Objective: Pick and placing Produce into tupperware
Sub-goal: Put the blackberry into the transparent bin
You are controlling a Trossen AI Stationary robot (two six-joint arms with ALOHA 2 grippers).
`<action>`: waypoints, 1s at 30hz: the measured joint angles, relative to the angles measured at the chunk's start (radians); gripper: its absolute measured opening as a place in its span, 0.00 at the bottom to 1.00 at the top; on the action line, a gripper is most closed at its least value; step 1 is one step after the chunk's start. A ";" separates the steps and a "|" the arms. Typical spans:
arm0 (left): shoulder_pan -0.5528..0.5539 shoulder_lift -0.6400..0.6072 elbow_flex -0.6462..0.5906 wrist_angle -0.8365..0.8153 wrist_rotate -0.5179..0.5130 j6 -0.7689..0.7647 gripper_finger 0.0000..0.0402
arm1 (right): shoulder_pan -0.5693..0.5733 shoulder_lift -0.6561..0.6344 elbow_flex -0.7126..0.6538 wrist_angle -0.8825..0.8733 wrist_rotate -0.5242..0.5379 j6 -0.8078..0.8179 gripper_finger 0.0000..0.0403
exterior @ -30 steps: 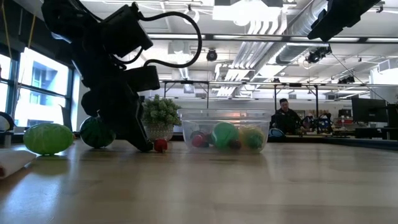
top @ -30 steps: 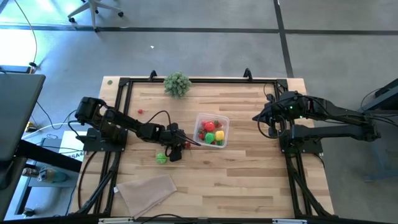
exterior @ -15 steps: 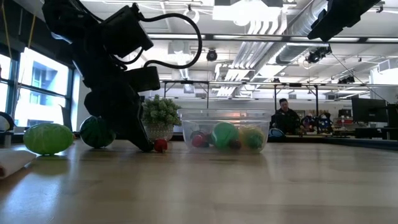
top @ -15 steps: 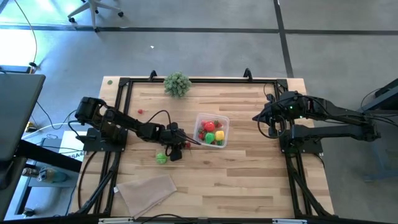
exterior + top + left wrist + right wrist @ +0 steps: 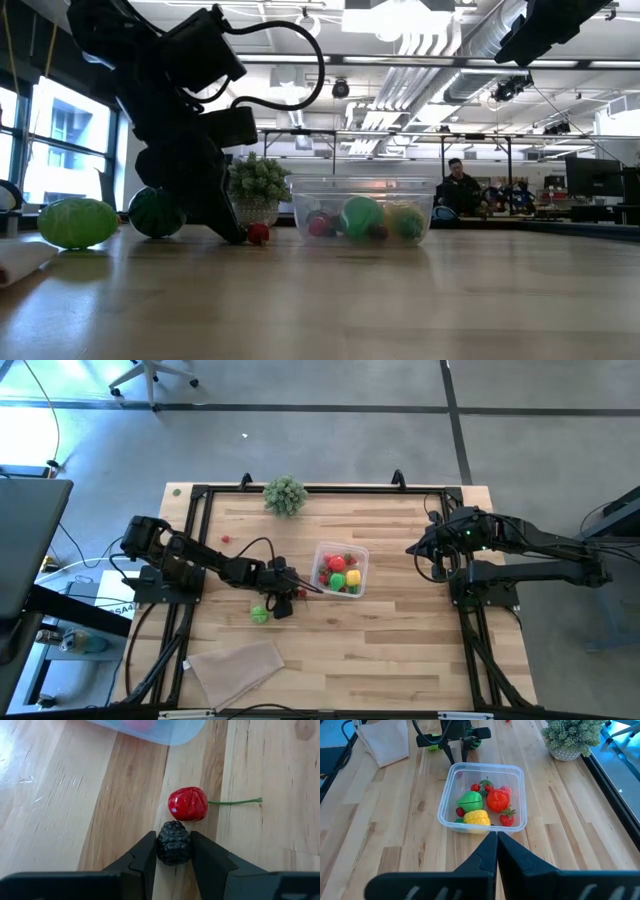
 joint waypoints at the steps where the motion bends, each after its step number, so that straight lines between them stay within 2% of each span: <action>1: 0.000 -0.003 0.000 -0.001 -0.001 0.000 0.24 | 0.000 0.000 0.000 0.000 0.000 0.000 0.00; 6: 0.000 -0.048 -0.003 -0.024 -0.003 0.000 0.24 | 0.000 0.000 0.000 0.000 0.000 0.000 0.00; 18: 0.001 -0.245 0.019 -0.087 -0.119 0.069 0.24 | 0.000 0.000 0.000 0.000 0.000 0.000 0.00; 23: 0.001 -0.259 0.119 -0.115 -0.135 0.168 0.24 | 0.000 0.000 0.000 0.000 0.000 0.000 0.00; 30: 0.024 -0.189 0.372 -0.336 -0.140 0.265 0.24 | 0.000 0.000 0.000 0.000 0.000 0.000 0.00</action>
